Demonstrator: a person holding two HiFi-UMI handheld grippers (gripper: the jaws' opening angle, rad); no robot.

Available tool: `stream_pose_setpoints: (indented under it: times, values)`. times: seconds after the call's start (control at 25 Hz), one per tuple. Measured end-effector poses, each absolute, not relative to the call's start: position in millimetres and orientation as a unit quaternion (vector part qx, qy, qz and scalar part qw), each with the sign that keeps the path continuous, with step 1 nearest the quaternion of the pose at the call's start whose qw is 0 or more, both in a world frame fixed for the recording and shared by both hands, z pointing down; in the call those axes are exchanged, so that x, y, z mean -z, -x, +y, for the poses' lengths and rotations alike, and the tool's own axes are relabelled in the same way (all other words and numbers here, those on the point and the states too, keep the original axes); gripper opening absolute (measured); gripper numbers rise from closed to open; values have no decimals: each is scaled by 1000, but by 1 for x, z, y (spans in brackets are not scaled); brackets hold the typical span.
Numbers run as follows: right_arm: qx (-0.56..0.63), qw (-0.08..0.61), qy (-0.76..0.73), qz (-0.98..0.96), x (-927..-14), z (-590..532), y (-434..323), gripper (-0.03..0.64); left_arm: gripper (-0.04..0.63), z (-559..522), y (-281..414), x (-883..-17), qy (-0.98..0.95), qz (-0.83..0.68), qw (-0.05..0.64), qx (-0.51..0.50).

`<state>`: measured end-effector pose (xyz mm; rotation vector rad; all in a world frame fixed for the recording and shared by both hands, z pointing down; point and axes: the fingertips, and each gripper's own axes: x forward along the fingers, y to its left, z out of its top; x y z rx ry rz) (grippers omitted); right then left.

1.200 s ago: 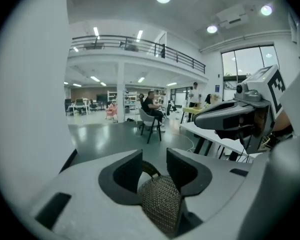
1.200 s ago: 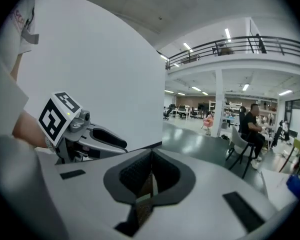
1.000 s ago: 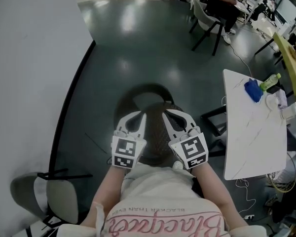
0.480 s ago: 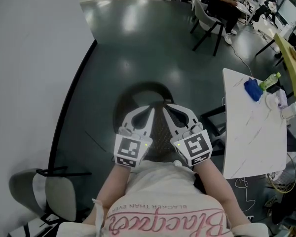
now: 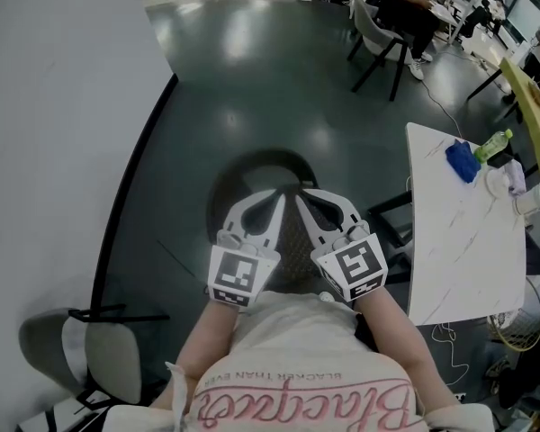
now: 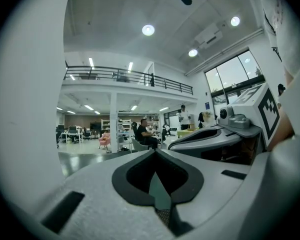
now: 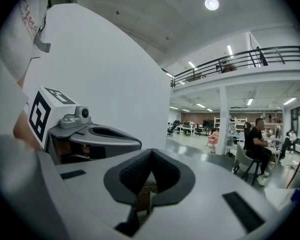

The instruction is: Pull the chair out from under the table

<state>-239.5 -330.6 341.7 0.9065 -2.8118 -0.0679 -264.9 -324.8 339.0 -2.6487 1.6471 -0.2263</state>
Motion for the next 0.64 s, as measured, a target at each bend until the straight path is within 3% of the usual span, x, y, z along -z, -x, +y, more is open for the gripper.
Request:
stream_pose_setpoints:
  times: [0.64]
  values:
    - [19, 85, -296, -951, -339, -330, 238, 3, 5, -328, 263, -341, 846, 528, -4, 76]
